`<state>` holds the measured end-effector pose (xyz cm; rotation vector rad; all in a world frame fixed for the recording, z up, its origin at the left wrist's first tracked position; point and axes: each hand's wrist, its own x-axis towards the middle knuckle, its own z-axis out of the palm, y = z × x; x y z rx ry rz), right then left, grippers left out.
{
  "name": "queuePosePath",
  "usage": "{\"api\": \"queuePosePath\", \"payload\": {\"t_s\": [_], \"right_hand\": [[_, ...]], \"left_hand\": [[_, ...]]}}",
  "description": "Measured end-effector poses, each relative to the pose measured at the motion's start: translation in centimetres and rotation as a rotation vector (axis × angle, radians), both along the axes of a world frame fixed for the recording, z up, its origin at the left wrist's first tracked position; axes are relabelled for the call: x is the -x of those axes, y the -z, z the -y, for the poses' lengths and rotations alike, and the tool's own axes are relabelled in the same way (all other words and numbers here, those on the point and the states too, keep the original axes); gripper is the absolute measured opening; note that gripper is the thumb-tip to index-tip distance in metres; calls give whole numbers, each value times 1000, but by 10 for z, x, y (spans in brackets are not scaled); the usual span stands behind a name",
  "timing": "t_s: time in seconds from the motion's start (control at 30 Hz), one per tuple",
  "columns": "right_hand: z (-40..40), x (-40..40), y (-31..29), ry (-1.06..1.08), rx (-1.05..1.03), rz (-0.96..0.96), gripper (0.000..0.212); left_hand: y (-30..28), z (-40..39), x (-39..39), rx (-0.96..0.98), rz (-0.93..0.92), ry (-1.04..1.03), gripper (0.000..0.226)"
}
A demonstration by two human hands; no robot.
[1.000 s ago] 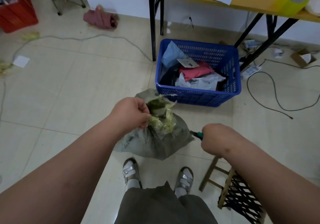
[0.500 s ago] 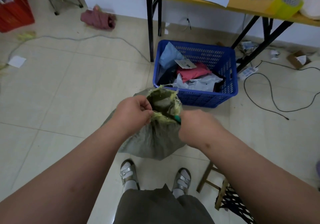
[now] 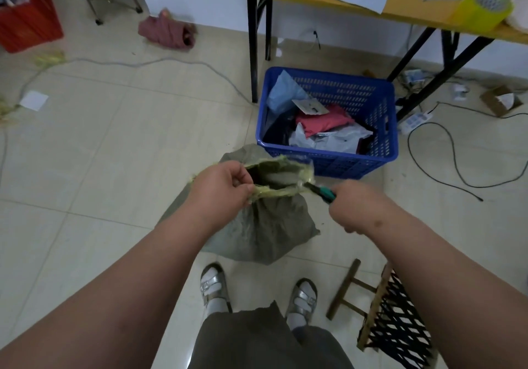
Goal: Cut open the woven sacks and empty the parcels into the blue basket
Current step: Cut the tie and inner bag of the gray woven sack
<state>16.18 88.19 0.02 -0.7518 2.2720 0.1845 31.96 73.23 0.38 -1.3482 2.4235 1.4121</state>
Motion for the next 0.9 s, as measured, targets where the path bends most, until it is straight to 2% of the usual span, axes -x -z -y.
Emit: {"api": "queuePosePath", "payload": {"t_s": [0.1, 0.2, 0.27, 0.33, 0.4, 0.43, 0.47, 0.5, 0.57, 0.63, 0.7, 0.77, 0.83, 0.9], "right_hand": [[14, -6, 0, 15, 129, -34, 9], [0, -15, 21, -33, 33, 6, 14], [-5, -4, 23, 38, 4, 13, 18], [-4, 9, 14, 241, 87, 152, 18], [4, 10, -2, 589, 279, 414, 14], [9, 6, -8, 676, 370, 471, 11], [15, 1, -9, 654, 425, 467, 9], [20, -4, -5, 542, 421, 426, 10], [22, -13, 15, 266, 279, 338, 9], [7, -3, 38, 250, 140, 216, 9], [-14, 14, 45, 574, 154, 219, 13], [-31, 23, 47, 939, 269, 324, 19], [-29, 19, 44, 1048, 391, 434, 17], [-15, 8, 38, 1046, 504, 559, 13]], "left_hand": [[-1, 4, 2, 16, -6, -24, 10], [-5, 8, 2, 27, -31, -4, 12], [-3, 6, 0, 27, -22, 25, 12], [2, 6, -1, -16, -32, -34, 10], [4, 10, -2, -54, -57, -107, 9], [4, 11, -2, -62, -62, -130, 9], [2, 13, -2, -67, -67, -139, 9], [0, 13, -2, -72, -73, -133, 10], [-4, 11, 1, -73, -78, -97, 11], [-6, 13, 1, -51, -80, -89, 11], [-6, 21, -3, -30, -92, -144, 10], [-6, 26, -6, -31, -97, -182, 10], [-7, 23, -3, -46, -82, -144, 11], [-10, 15, 4, -48, -69, -85, 12]]}}
